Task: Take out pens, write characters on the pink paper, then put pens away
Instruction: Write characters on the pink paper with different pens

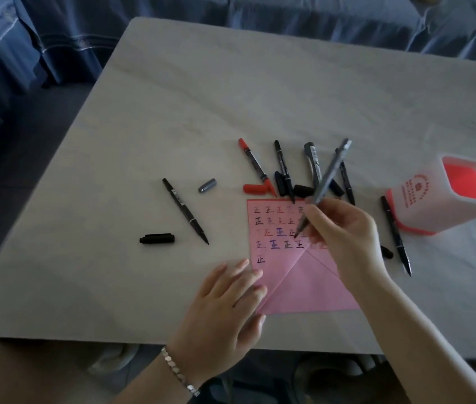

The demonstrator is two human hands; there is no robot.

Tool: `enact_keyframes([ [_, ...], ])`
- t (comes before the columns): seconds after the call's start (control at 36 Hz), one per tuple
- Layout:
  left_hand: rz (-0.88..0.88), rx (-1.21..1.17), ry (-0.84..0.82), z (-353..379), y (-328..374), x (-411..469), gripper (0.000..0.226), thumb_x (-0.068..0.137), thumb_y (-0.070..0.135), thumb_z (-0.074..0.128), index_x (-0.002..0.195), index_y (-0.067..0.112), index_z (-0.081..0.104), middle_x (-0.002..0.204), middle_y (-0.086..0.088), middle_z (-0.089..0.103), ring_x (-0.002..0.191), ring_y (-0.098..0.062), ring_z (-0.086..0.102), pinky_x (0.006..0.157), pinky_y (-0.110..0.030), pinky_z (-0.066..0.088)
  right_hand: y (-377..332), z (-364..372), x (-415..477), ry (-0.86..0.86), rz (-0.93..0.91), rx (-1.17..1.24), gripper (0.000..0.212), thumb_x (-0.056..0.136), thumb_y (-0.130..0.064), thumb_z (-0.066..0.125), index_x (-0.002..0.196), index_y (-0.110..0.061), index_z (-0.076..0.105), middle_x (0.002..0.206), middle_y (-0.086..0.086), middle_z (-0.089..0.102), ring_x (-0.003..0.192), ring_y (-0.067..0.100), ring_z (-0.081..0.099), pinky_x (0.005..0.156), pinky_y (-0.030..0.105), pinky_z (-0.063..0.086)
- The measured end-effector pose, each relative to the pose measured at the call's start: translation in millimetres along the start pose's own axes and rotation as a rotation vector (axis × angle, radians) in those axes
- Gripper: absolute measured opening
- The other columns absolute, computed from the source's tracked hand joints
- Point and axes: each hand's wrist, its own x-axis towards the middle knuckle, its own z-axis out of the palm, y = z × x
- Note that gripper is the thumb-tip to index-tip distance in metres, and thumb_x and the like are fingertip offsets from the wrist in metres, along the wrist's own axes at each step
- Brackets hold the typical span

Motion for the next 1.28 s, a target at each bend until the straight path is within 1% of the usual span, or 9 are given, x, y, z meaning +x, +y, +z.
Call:
enact_keyframes([
  [0.19, 0.006, 0.012, -0.008, -0.7, 0.3, -0.3, 0.035, 0.082, 0.040, 0.046, 0.112, 0.023, 0.051, 0.121, 0.002, 0.060, 0.123, -0.015, 0.039, 0.108, -0.036, 0.025, 31.9, -18.6, -24.8, 0.048, -0.139, 0.101, 0.019, 0.085, 0.002, 0.054, 0.077, -0.015, 0.054, 0.062, 0.002, 0.067, 0.055, 0.011, 0.063, 0.058, 0.021, 0.055],
  [0.31, -0.011, 0.016, -0.041, 0.3, -0.3, -1.3, 0.036, 0.083, 0.042, 0.045, 0.114, 0.025, 0.049, 0.124, 0.002, 0.059, 0.124, -0.015, 0.040, 0.107, -0.037, 0.025, 40.3, -5.0, -25.6, -0.035, -0.232, 0.029, 0.006, 0.081, -0.018, 0.060, 0.086, -0.018, 0.059, 0.080, 0.004, 0.069, 0.071, 0.013, 0.068, 0.067, 0.019, 0.054],
  [0.42, -0.011, 0.031, -0.060, -1.5, 0.5, -0.6, 0.035, 0.083, 0.042, 0.044, 0.112, 0.025, 0.053, 0.124, 0.002, 0.060, 0.122, -0.017, 0.046, 0.106, -0.038, 0.026, 45.5, 12.2, -26.5, 0.006, -0.256, -0.037, 0.012, 0.083, -0.006, 0.061, 0.079, -0.016, 0.061, 0.069, 0.004, 0.067, 0.062, 0.007, 0.065, 0.055, 0.012, 0.049],
  [0.58, -0.046, -0.043, -0.051, -2.0, 0.4, -0.5, 0.031, 0.083, 0.039, 0.047, 0.108, 0.024, 0.058, 0.124, 0.001, 0.059, 0.126, -0.019, 0.043, 0.107, -0.038, 0.027, 53.7, 28.1, -23.6, 0.204, -0.147, -0.099, 0.029, 0.081, -0.021, 0.066, 0.055, -0.012, 0.056, 0.043, -0.013, 0.059, 0.041, 0.001, 0.053, 0.043, 0.008, 0.039],
  [0.64, -0.052, -0.059, -0.029, -1.6, 0.5, -0.6, 0.030, 0.084, 0.038, 0.048, 0.108, 0.023, 0.056, 0.124, 0.000, 0.059, 0.127, -0.018, 0.041, 0.107, -0.037, 0.027, 59.3, 29.4, -24.1, 0.268, -0.155, -0.132, 0.034, 0.081, -0.020, 0.066, 0.050, -0.012, 0.052, 0.039, -0.007, 0.054, 0.041, 0.005, 0.050, 0.041, 0.012, 0.037],
  [0.69, -0.052, -0.060, -0.008, -1.8, 1.2, -0.2, 0.028, 0.085, 0.036, 0.048, 0.106, 0.021, 0.059, 0.122, -0.001, 0.060, 0.126, -0.018, 0.042, 0.107, -0.037, 0.028, 63.9, 29.9, -24.9, 0.297, -0.167, -0.149, 0.036, 0.082, -0.018, 0.064, 0.050, -0.011, 0.050, 0.041, -0.004, 0.051, 0.042, 0.009, 0.048, 0.042, 0.017, 0.037],
  [0.86, -0.047, -0.048, 0.006, -2.0, 1.8, 0.0, 0.029, 0.084, 0.035, 0.049, 0.104, 0.020, 0.062, 0.119, -0.002, 0.061, 0.124, -0.019, 0.044, 0.106, -0.037, 0.029, 64.7, 29.9, -25.6, 0.301, -0.170, -0.143, 0.034, 0.084, -0.010, 0.060, 0.052, -0.003, 0.050, 0.043, 0.001, 0.050, 0.040, 0.005, 0.047, 0.041, 0.008, 0.034],
  [1.06, -0.049, -0.051, 0.001, -2.4, 2.2, -0.5, 0.030, 0.084, 0.034, 0.049, 0.104, 0.019, 0.064, 0.120, -0.001, 0.061, 0.125, -0.018, 0.042, 0.107, -0.036, 0.028, 68.8, 30.1, -24.0, 0.245, -0.226, -0.206, 0.038, 0.084, -0.011, 0.061, 0.050, -0.016, 0.045, 0.043, -0.002, 0.047, 0.041, 0.004, 0.046, 0.041, 0.010, 0.033],
  [1.28, -0.042, -0.047, 0.022, -1.9, 2.1, -0.2, 0.029, 0.083, 0.033, 0.050, 0.104, 0.018, 0.064, 0.118, -0.002, 0.062, 0.124, -0.019, 0.042, 0.107, -0.037, 0.029, 69.6, 30.3, -24.2, 0.221, -0.242, -0.222, 0.038, 0.083, -0.011, 0.062, 0.050, -0.018, 0.046, 0.044, -0.001, 0.050, 0.044, 0.004, 0.049, 0.042, 0.010, 0.035],
])
